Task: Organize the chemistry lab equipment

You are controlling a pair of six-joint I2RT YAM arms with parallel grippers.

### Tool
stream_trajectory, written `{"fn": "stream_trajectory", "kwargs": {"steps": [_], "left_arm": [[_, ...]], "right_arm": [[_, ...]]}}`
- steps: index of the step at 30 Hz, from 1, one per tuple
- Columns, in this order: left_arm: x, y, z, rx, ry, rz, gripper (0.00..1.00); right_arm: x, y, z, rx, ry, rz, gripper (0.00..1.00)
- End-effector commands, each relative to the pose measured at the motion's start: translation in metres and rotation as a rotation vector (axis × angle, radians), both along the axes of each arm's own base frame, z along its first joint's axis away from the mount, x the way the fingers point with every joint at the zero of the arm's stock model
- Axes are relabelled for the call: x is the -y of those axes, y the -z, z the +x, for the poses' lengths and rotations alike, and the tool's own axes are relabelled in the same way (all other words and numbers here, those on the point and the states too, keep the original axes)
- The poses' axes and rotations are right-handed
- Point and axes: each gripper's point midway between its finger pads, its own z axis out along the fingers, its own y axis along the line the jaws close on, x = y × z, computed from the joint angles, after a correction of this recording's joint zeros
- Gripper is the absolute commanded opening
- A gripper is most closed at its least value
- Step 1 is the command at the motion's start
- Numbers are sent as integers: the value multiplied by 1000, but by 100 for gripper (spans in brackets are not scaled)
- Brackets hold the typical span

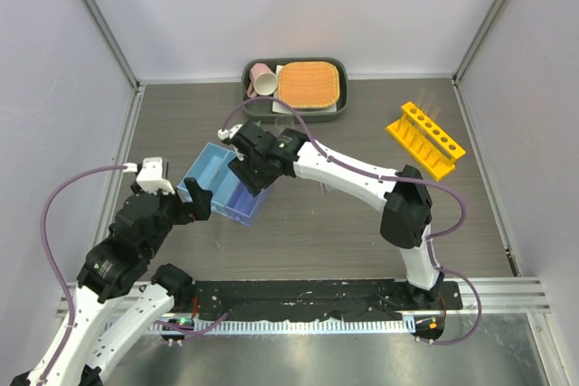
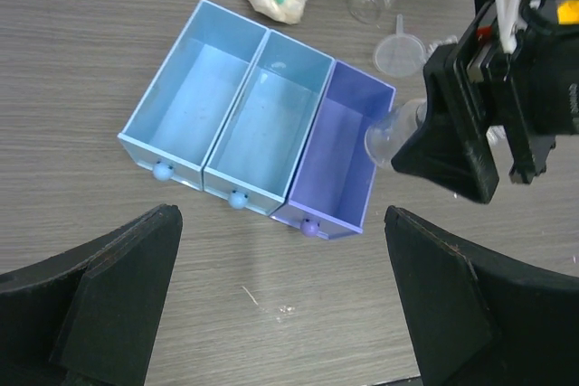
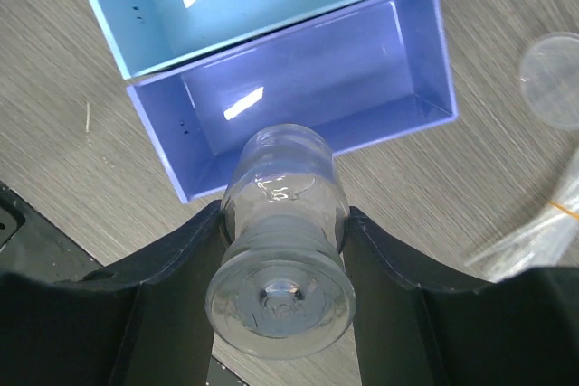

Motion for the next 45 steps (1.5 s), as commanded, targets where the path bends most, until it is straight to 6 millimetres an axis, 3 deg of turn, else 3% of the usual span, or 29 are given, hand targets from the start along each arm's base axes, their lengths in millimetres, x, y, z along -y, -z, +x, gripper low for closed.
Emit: {"fn": "stream_trajectory", "kwargs": {"steps": [1,11,18,37,45], "left_arm": [[-24,-6,3,34,-142,1,100],[-70,0,1,5,-421,65,100],[-82,-3,-4,19,-487,63,100],[-81,-3,-4,17,-482,56,100],[-79,-2,-3,15,-472,58,100]], "right_arm": [[-26,-6,-2,11,-64,85,37],[-42,15,-15,-21,-116,70,37],[-48,34,-17,-35,-127,51,37],[-59,75,-13,-29,-163,7,38],[-54,80,-13,-26,-166,-19,51]]}}
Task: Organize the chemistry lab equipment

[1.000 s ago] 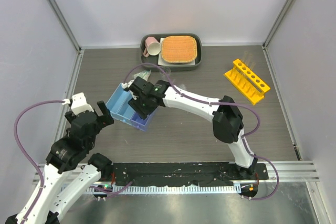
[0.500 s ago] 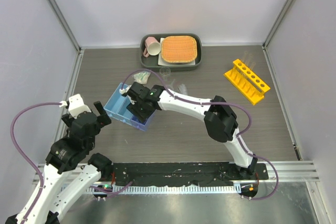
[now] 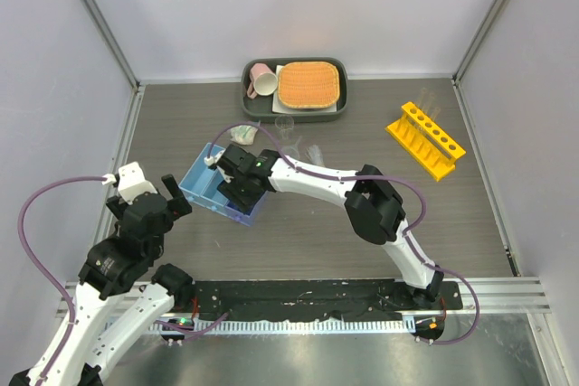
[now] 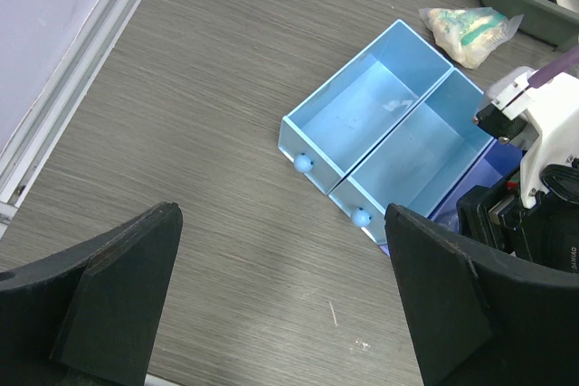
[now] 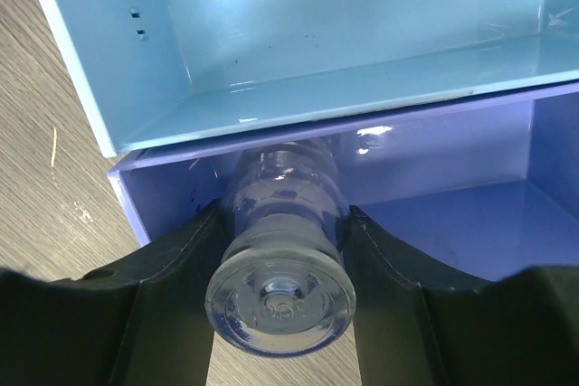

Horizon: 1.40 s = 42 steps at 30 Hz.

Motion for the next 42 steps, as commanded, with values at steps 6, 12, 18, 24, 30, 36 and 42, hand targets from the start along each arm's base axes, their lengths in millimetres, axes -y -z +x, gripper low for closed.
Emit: {"fn": "stream_trajectory", "kwargs": {"steps": [6,12,18,24,30,36,42], "left_arm": [[0,-15,3,46,-15,-26,100],[0,-16,3,47,-14,-25,100],[0,-16,3,46,-11,-24,100],[1,-15,4,42,-11,-23,100],[2,-14,4,37,-8,-20,100],[2,-14,4,36,-6,-21,100],[3,-14,4,36,0,-23,100]], "right_arm": [[-6,-24,3,52,-13,34,57],[-7,-33,0,59,-20,38,64],[-8,-39,-2,66,-25,41,66],[-9,-67,-1,97,-22,62,67],[-9,-131,2,163,-14,135,69],[9,-198,21,289,90,210,72],[60,-225,92,342,398,274,68]]}}
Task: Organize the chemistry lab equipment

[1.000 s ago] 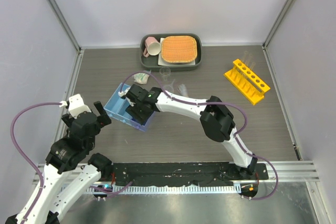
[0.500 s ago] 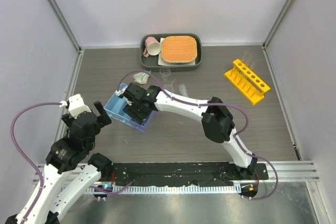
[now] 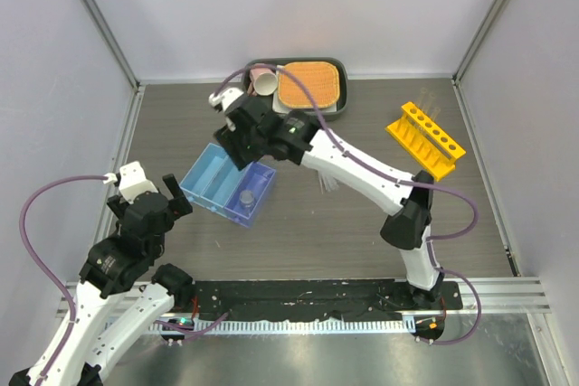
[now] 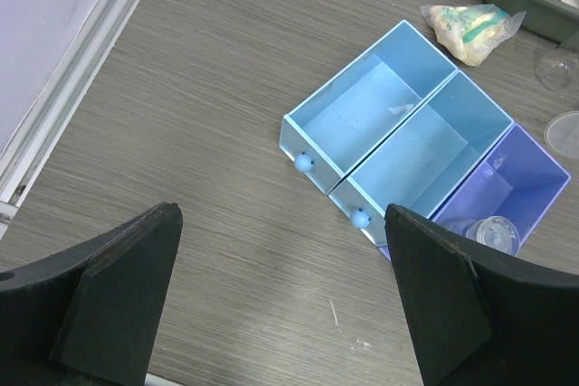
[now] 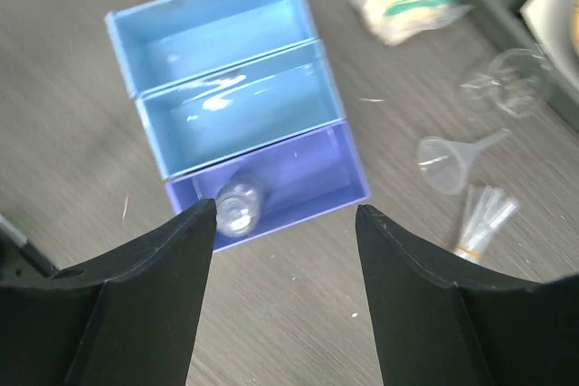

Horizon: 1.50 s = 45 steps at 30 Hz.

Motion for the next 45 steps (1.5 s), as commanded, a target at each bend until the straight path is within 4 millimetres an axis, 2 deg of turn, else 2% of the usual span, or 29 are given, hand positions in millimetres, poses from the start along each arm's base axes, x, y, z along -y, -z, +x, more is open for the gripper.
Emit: {"fn": "stream_trajectory", "kwargs": {"steps": [1,2,3,8,9,11,12,13,16,18,22,27,34,45], "left_arm": [[3,-14,3,39,1,-26,100],[3,-15,3,41,4,-28,100],[3,-15,3,40,6,-27,100],[3,-15,3,45,6,-28,100],[3,-15,3,46,5,-29,100],[3,-15,3,45,7,-29,100],[3,-15,3,45,9,-29,100],[4,-14,4,42,10,-27,100],[4,-14,4,37,12,-24,100],[4,-14,4,39,12,-26,100],[4,-14,4,44,12,-30,100],[4,-15,4,45,13,-30,100],[4,-15,4,47,12,-30,100],[4,-15,4,46,14,-30,100]], "right_arm": [[58,-44,71,49,301,137,68],[66,-40,81,35,334,149,67],[81,-42,103,29,412,197,67],[116,-32,158,13,576,281,66],[117,-23,167,7,593,283,66],[124,-24,183,11,626,305,66],[123,-15,191,7,638,304,66],[126,-16,198,9,652,315,66],[128,1,214,-6,682,318,66],[127,9,220,-16,689,318,66],[127,44,232,-47,716,286,66],[129,67,239,-63,732,266,65],[133,82,249,-61,782,284,63],[124,108,256,-91,778,285,62]]}}
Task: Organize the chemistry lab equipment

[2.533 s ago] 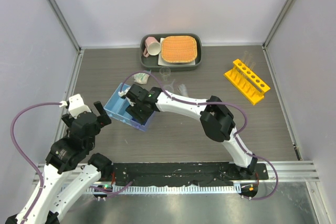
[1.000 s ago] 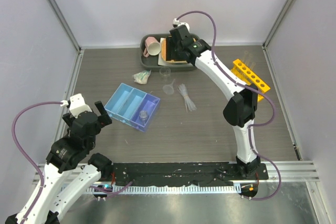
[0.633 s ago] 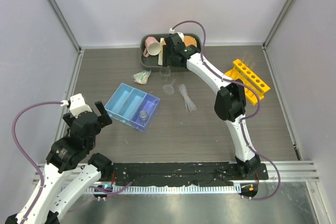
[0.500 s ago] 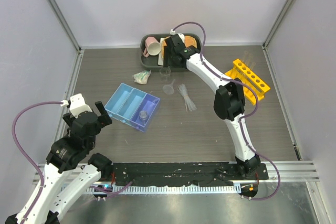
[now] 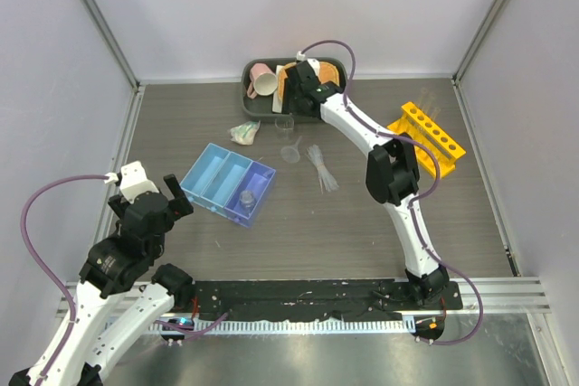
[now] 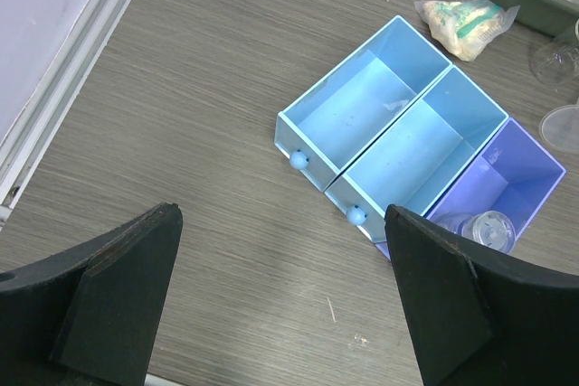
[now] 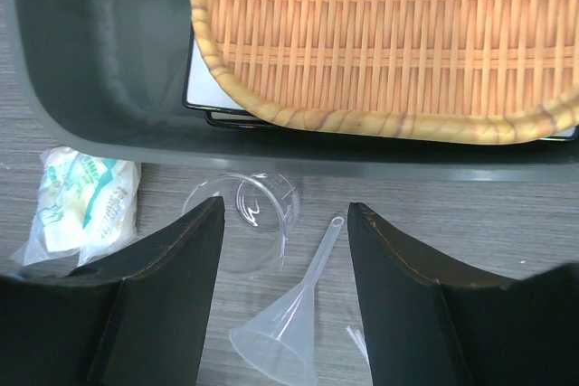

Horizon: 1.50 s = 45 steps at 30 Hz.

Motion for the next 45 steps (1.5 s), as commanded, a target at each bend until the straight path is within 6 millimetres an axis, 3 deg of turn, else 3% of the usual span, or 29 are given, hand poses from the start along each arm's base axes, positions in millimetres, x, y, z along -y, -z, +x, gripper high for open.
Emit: {"fn": "stream_trajectory", "kwargs": {"steps": [1,10,17,21,24,28,35,38,41,44,45], "left_arm": [[1,-15,4,49,-3,-24,100],[2,-16,4,50,-2,-24,100],[2,-15,5,44,1,-19,100],[2,-15,4,46,-2,-19,100],[2,-15,5,43,-2,-17,100],[2,-15,5,43,0,-18,100],[2,-15,5,44,-1,-17,100],[3,-14,5,41,2,-16,100],[3,-14,5,40,2,-15,100],[3,-14,6,41,3,-16,100],[3,-14,6,36,3,-15,100]], "right_arm": [[-6,-4,12,37,15,38,62],[-9,21,12,5,7,31,61],[-10,43,11,-26,8,25,48],[-11,53,11,-40,8,23,46],[-12,56,11,-43,7,26,40],[-12,55,11,-42,6,27,25],[-10,44,9,-32,6,26,2],[-9,38,5,-26,2,28,1],[-8,20,0,0,-3,33,1],[-7,-1,-8,35,-16,11,1],[-6,-18,-12,59,-20,13,1]]}}
